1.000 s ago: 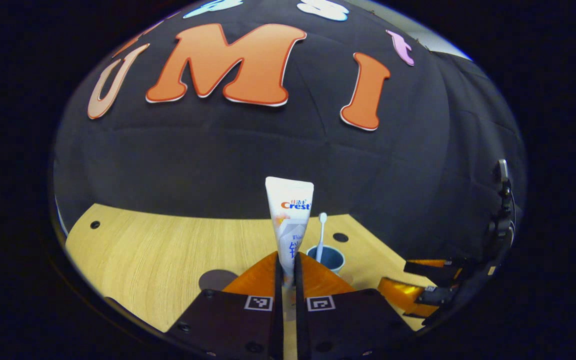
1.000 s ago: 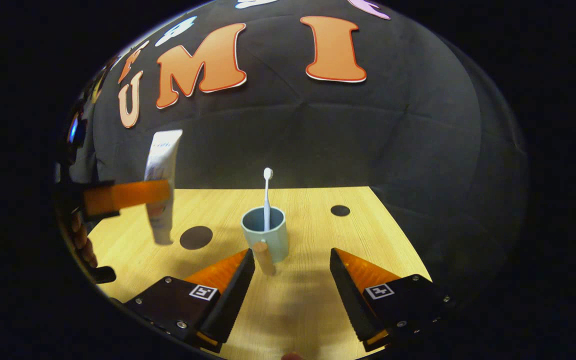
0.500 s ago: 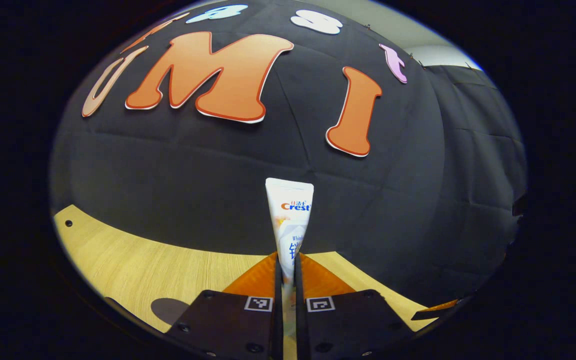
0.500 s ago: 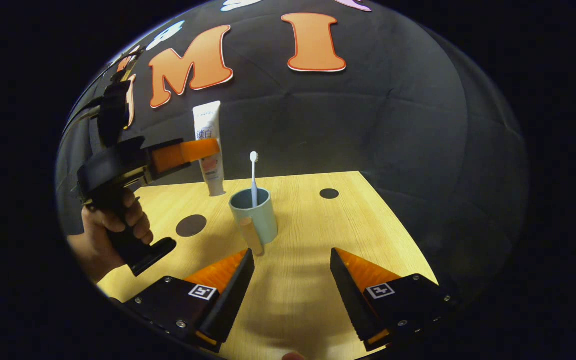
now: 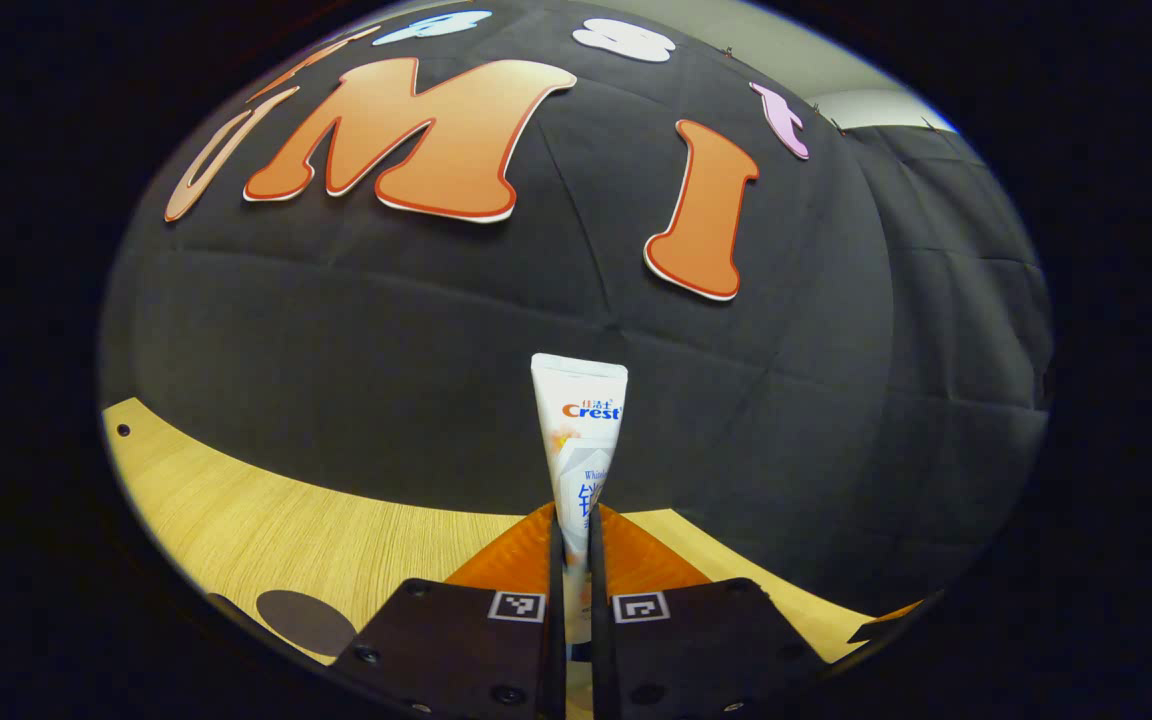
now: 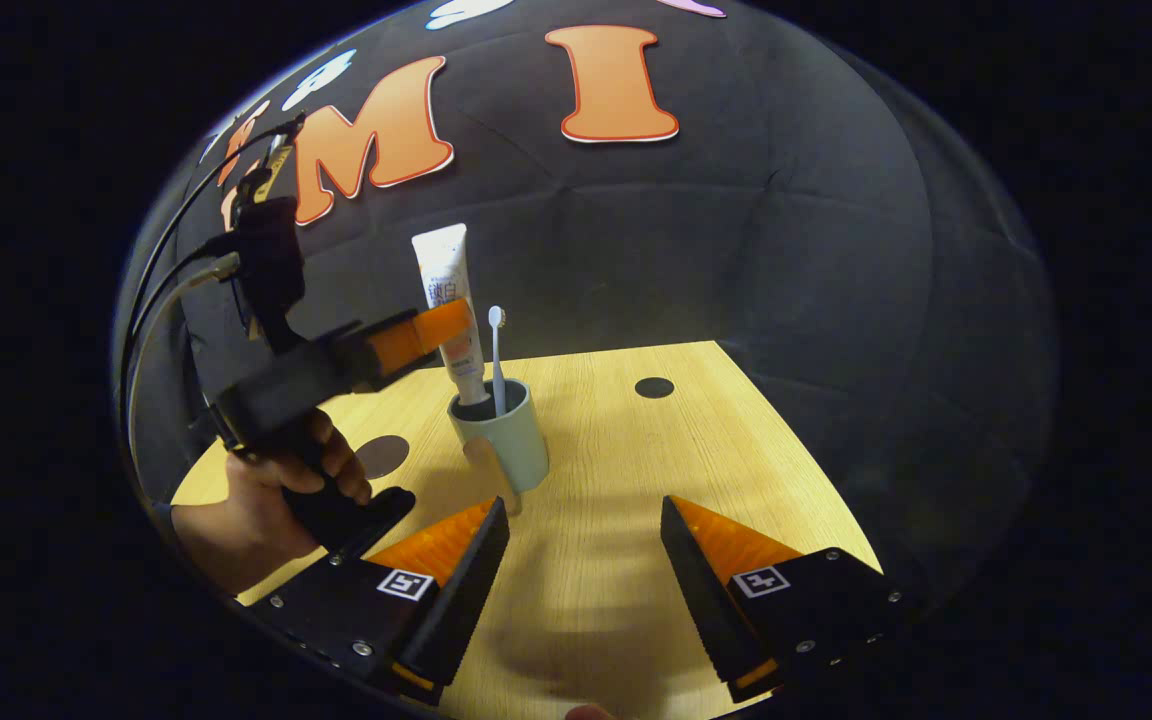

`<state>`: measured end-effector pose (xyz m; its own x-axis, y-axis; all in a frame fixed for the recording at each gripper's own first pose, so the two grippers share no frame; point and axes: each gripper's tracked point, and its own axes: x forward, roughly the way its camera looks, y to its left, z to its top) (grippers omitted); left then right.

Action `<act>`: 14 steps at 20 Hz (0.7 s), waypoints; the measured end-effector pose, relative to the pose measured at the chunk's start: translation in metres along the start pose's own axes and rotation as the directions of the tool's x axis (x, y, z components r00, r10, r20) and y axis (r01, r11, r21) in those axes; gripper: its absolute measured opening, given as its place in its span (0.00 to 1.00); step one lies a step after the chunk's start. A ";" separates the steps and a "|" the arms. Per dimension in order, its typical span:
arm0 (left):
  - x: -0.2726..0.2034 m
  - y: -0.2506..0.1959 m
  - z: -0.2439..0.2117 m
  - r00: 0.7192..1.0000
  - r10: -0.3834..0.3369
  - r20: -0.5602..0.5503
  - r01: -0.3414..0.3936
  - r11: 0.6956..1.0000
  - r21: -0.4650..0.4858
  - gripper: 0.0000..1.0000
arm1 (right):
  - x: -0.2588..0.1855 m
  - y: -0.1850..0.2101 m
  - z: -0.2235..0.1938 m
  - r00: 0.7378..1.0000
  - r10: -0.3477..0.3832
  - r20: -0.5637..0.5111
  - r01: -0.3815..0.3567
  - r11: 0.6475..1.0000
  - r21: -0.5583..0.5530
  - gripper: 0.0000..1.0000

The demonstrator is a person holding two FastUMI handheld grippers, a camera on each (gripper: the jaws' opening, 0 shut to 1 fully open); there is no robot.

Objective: Put the toothbrush and toothpaste on the desktop into the cup, then pick up the cup and place it on the coaster on the desktop.

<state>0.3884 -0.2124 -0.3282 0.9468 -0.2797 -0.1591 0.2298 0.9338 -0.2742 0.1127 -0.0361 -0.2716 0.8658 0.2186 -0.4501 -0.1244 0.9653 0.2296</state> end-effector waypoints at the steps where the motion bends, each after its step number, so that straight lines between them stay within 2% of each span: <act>1: 0.001 0.001 -0.009 1.000 0.005 -0.010 -0.005 1.000 0.009 0.10 | 0.000 -0.001 0.000 1.000 0.001 0.001 -0.001 1.000 0.000 0.93; 8: 0.001 0.011 -0.044 0.996 0.038 -0.078 -0.036 0.999 0.024 0.10 | 0.004 0.002 0.000 1.000 0.006 -0.007 -0.006 1.000 -0.003 0.93; 11: 0.002 0.006 -0.051 0.994 0.010 -0.108 -0.005 0.999 0.045 0.13 | 0.004 0.006 0.001 1.000 0.009 -0.006 -0.009 1.000 -0.010 0.93; 14: -0.005 0.008 -0.052 0.993 0.021 -0.120 -0.015 0.998 0.053 0.78 | 0.004 0.007 0.003 1.000 0.007 -0.001 -0.007 1.000 -0.021 0.93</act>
<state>0.3736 -0.2147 -0.3792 0.9177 -0.2845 -0.2774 0.2272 0.9484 -0.2211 0.1169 -0.0284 -0.2692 0.8645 0.2259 -0.4489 -0.1408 0.9664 0.2152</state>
